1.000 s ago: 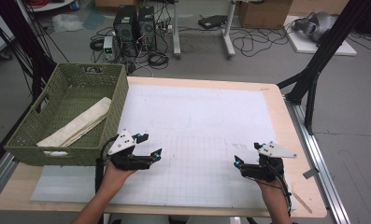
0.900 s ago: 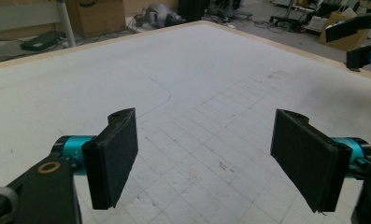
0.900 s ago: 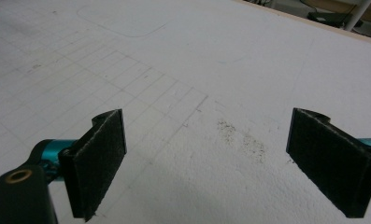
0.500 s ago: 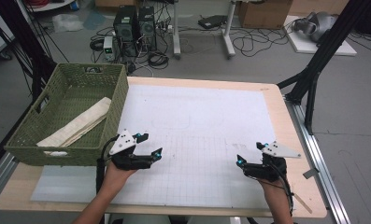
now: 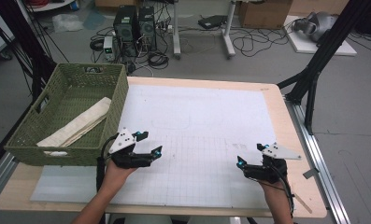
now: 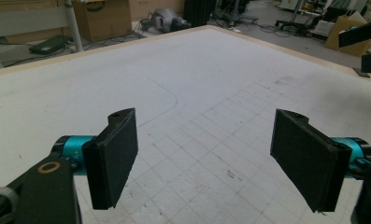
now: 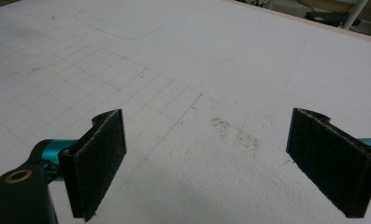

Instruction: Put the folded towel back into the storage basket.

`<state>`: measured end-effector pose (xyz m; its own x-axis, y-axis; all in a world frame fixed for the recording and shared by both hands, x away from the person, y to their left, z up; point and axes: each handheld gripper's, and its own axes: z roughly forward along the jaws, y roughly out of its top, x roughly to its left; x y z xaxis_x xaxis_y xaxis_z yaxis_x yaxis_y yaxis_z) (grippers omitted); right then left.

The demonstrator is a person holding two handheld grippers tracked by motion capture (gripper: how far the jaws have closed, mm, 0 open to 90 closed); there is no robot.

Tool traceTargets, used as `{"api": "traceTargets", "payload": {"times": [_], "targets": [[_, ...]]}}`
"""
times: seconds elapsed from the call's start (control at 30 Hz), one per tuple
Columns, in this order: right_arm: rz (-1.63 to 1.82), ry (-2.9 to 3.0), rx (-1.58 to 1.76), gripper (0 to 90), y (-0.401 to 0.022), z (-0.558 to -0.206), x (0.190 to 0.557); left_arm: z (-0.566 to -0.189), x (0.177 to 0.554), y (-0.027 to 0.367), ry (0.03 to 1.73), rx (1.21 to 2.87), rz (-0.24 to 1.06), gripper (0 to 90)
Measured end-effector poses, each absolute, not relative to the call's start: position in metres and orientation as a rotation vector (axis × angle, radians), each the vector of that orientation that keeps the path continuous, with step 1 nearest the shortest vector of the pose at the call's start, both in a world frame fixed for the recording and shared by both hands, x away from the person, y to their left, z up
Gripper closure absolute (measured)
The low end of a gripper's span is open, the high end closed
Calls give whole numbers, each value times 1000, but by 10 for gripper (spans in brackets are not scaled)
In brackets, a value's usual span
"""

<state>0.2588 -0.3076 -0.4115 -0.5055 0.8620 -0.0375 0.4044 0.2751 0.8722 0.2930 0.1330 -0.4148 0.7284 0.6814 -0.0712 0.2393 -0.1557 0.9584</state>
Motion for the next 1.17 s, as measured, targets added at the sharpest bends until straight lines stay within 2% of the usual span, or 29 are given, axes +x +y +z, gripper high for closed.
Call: {"api": "traceTargets", "payload": {"times": [1.17], "targets": [[1165, 2023, 1101, 113, -301, -406, 258, -415, 287, 134, 727, 1739, 465, 236]]}}
